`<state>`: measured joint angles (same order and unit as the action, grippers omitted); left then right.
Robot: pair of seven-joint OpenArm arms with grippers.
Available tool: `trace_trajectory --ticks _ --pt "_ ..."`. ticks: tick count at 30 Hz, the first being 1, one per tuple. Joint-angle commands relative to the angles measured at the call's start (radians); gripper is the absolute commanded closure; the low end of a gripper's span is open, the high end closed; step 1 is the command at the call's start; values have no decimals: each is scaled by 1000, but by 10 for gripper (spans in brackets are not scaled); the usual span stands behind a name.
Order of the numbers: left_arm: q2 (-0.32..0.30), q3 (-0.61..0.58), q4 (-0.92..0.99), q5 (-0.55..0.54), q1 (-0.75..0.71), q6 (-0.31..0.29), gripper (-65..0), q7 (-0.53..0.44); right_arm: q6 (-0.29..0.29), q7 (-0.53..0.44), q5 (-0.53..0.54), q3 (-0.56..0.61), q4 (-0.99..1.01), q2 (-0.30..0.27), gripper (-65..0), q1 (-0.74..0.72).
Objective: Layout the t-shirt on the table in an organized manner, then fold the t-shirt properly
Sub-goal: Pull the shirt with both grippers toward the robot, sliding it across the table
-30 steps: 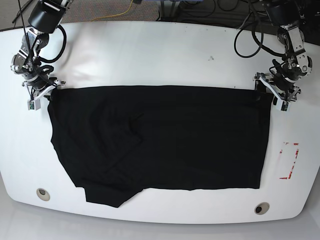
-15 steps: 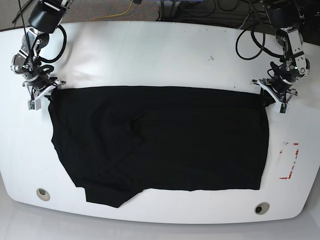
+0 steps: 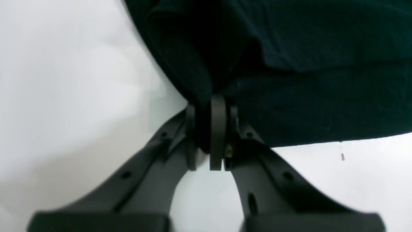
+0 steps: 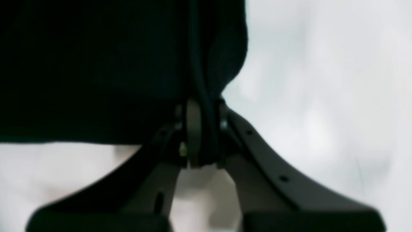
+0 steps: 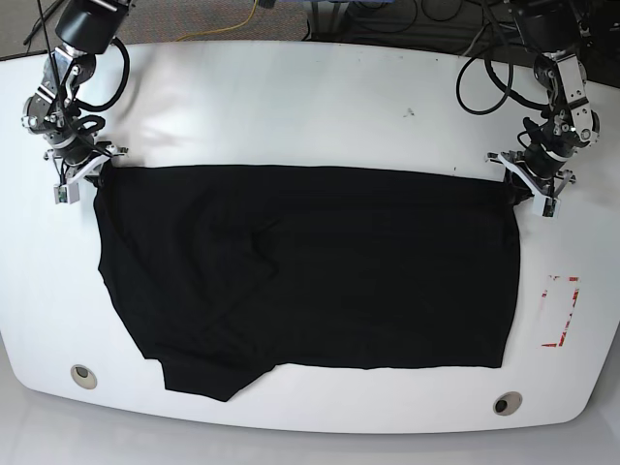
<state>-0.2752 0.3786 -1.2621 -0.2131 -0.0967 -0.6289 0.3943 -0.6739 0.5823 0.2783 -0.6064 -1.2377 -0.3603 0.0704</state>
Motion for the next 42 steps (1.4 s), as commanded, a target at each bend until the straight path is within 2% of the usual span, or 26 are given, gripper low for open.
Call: trace_trajectory --ticks 1,7,12,24,39,42 --pt "-8 1 -23 47 -50 -7 0 79 0 26 -15 -8 -49 -19 0 47" --pt "-8 1 -117 47 -146 -7 0 88 1 75 45 -60 -129 -1 0 142" --pt "-11 3 -213 47 -219 -9 0 159 1 138 62 -108 -210 8 0 216" --pt "-22 9 -403 47 -386 -9 0 263 7 146 63 -123 -368 36 0 394" --pt "-23 73 -463 47 -501 -10 0 265 3 146 60 -177 -403 68 0 484" --pt "-23 73 -463 48 -504 -27 0 265 3 146 60 -178 -403 68 0 492"
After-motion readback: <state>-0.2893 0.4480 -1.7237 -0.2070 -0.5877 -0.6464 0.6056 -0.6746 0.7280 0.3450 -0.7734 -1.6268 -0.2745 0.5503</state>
